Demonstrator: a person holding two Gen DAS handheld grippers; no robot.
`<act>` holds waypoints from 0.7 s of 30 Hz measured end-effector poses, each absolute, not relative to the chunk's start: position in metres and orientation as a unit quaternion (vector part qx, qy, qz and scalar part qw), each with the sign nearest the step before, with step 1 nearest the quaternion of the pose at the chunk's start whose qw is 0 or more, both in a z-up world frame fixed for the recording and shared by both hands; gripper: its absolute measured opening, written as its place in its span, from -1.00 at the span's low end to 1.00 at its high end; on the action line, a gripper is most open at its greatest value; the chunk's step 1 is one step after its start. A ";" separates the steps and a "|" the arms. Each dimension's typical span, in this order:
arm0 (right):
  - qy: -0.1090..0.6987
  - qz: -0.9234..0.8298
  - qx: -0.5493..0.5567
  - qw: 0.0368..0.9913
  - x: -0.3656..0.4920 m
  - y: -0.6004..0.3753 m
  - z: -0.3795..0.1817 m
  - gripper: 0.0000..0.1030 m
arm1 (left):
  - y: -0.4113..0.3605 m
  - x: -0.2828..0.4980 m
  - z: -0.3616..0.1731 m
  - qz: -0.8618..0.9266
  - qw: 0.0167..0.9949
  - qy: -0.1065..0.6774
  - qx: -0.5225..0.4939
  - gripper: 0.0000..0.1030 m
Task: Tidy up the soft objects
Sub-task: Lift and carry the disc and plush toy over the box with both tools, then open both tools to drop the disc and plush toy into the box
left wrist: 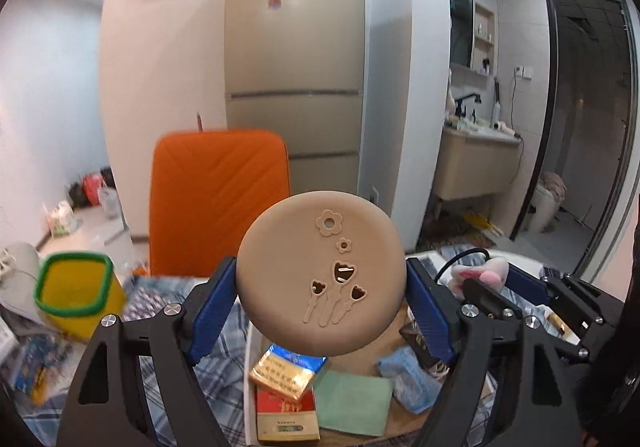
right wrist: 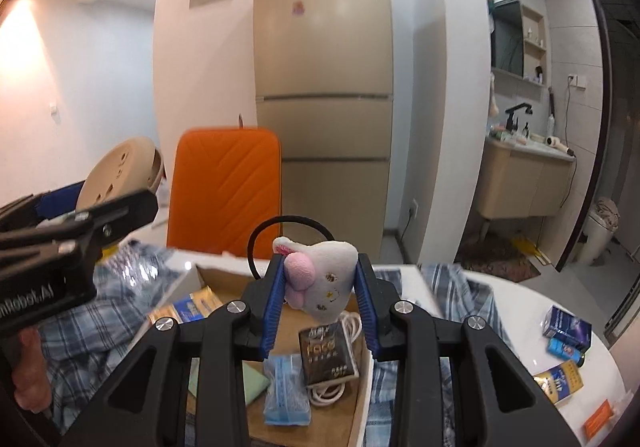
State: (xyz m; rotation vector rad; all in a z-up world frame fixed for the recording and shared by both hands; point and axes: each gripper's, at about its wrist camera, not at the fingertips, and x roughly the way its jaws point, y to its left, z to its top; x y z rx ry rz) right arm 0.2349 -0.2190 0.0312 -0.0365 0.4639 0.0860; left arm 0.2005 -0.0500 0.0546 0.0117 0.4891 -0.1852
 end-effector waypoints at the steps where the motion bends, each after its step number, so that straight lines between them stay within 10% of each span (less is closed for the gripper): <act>1: 0.237 0.043 -0.023 0.970 0.237 -0.217 0.025 -0.31 | -0.050 0.204 0.050 -0.092 0.964 0.251 0.006 0.56; 21: 0.288 0.048 -0.041 0.956 0.256 -0.206 -0.026 -0.31 | -0.048 0.230 0.016 -0.090 0.940 0.329 -0.009 0.56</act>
